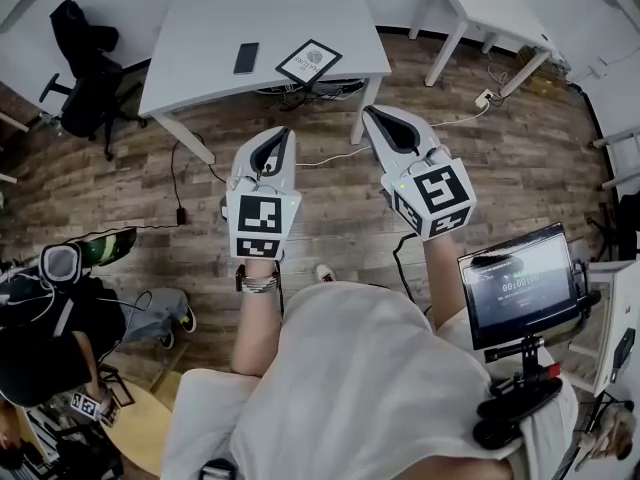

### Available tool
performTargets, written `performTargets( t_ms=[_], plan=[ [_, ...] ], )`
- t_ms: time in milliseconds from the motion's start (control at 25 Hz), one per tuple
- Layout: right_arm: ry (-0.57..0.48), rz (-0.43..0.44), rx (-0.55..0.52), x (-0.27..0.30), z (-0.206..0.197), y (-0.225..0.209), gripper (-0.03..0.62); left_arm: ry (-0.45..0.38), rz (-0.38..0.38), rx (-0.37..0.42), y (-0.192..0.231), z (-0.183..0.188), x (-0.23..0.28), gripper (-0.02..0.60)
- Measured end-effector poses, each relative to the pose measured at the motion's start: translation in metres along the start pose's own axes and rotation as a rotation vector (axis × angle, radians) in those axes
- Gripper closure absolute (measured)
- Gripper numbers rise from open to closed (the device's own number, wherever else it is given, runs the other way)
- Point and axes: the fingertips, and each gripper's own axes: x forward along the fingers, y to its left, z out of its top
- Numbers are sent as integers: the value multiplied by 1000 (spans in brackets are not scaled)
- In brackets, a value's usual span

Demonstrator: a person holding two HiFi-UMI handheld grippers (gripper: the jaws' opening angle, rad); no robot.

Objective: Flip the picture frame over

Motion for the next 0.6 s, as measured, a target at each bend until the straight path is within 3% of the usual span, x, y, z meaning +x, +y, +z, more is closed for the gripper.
performTargets(
  t_ms=[600],
  plan=[
    [31, -22, -4, 70, -19, -39, 592, 15, -11, -10, 44, -17, 60, 575]
  ],
)
